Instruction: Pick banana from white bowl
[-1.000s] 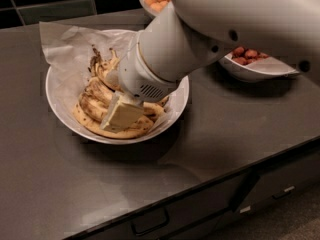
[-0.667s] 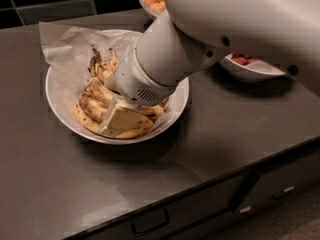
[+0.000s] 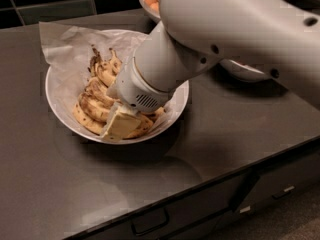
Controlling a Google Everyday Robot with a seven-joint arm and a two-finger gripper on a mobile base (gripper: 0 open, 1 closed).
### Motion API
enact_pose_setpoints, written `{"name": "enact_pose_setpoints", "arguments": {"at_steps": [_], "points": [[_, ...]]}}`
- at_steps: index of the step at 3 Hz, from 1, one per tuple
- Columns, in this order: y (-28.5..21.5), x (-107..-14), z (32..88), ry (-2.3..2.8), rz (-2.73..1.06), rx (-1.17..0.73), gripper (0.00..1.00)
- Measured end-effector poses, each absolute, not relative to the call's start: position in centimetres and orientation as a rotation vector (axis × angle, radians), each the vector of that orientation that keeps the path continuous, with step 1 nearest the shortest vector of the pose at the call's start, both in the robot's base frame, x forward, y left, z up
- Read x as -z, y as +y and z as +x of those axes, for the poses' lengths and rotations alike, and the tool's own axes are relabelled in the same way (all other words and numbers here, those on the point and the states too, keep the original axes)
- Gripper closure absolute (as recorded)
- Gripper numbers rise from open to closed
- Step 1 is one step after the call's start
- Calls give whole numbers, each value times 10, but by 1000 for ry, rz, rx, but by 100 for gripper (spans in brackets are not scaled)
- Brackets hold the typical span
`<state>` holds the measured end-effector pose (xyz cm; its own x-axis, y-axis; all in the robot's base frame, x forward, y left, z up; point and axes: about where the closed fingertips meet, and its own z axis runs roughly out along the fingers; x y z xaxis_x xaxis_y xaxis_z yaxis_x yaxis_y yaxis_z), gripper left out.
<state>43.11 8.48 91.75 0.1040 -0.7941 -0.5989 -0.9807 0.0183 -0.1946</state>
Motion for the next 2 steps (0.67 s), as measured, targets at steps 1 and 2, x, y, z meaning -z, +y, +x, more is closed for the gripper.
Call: {"name": "enact_pose_setpoints", "arguments": {"at_steps": [1, 2], "points": [[86, -908, 433, 1762, -1835, -424, 39], [86, -910, 433, 1762, -1835, -424, 40]]}}
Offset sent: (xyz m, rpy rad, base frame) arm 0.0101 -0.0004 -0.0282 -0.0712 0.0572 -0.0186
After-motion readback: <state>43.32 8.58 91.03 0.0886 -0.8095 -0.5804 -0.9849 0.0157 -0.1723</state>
